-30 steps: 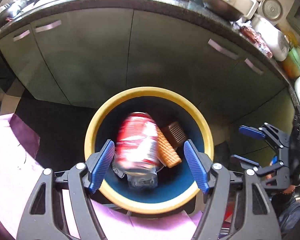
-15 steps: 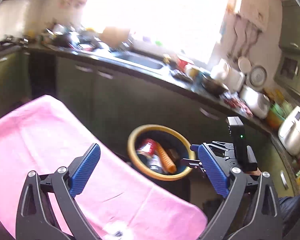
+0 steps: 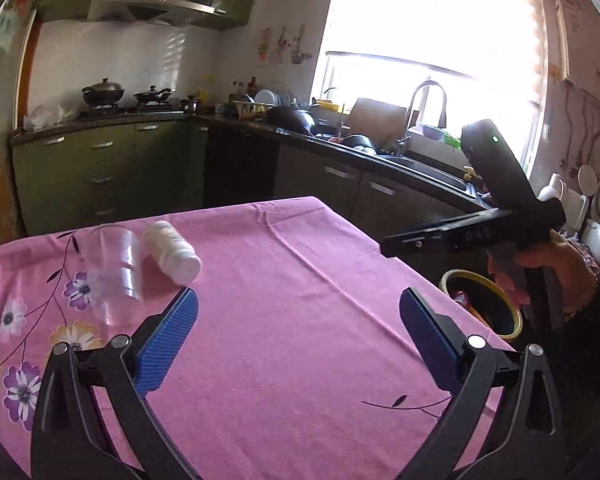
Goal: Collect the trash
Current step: 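Move the right gripper to the white pill bottle and close on it, then carry the pill bottle over the bin and open the right gripper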
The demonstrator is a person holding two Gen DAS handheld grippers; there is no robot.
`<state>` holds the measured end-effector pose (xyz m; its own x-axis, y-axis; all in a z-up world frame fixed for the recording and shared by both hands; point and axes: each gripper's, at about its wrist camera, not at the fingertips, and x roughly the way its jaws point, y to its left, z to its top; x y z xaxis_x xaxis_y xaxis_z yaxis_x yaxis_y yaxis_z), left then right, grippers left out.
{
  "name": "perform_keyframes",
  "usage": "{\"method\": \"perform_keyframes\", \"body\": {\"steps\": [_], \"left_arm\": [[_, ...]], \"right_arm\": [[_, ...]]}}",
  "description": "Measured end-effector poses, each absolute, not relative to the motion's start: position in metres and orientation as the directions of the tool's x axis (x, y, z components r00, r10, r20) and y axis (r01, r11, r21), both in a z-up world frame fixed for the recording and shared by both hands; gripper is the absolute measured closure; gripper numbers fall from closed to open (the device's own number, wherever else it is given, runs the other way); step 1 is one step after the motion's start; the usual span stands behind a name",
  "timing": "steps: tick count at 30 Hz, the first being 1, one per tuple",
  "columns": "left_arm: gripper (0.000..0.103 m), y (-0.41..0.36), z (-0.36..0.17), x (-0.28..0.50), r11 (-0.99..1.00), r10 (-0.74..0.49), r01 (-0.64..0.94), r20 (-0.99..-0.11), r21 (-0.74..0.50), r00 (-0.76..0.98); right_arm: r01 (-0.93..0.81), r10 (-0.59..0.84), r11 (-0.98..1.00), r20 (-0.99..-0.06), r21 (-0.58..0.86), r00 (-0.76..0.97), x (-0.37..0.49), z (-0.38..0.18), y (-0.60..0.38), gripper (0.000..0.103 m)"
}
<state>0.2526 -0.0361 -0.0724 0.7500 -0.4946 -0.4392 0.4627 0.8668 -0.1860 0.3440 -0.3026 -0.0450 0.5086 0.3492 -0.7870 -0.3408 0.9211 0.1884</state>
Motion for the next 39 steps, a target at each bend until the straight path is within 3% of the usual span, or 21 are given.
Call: {"method": "perform_keyframes", "body": {"steps": [8, 13, 28, 33, 39], "left_arm": [[0.007, -0.006, -0.079, 0.254, 0.914, -0.405, 0.365, -0.44, -0.175, 0.802], [0.007, 0.001, -0.09, 0.266, 0.911, -0.412, 0.339, -0.475, -0.234, 0.778], [0.007, 0.008, -0.095, 0.271, 0.909, -0.412, 0.307, -0.5, -0.281, 0.762], [0.007, 0.005, -0.095, 0.272, 0.911, -0.41, 0.312, -0.508, -0.27, 0.758], [0.007, 0.002, -0.098, 0.273, 0.91, -0.414, 0.321, -0.519, -0.263, 0.748]], "right_arm": [[-0.475, 0.358, 0.861, -0.882, 0.185, 0.306, 0.456, -0.042, -0.152, 0.035], [-0.468, 0.277, 0.867, -0.947, 0.173, 0.163, 0.51, -0.066, -0.092, 0.037], [-0.436, 0.118, 0.895, -0.993, 0.094, 0.028, 0.56, -0.126, -0.053, 0.045], [-0.445, 0.098, 0.893, -0.994, 0.071, 0.038, 0.561, -0.136, -0.046, 0.055], [-0.448, 0.121, 0.891, -0.991, 0.081, 0.061, 0.551, -0.128, -0.052, 0.056]]}}
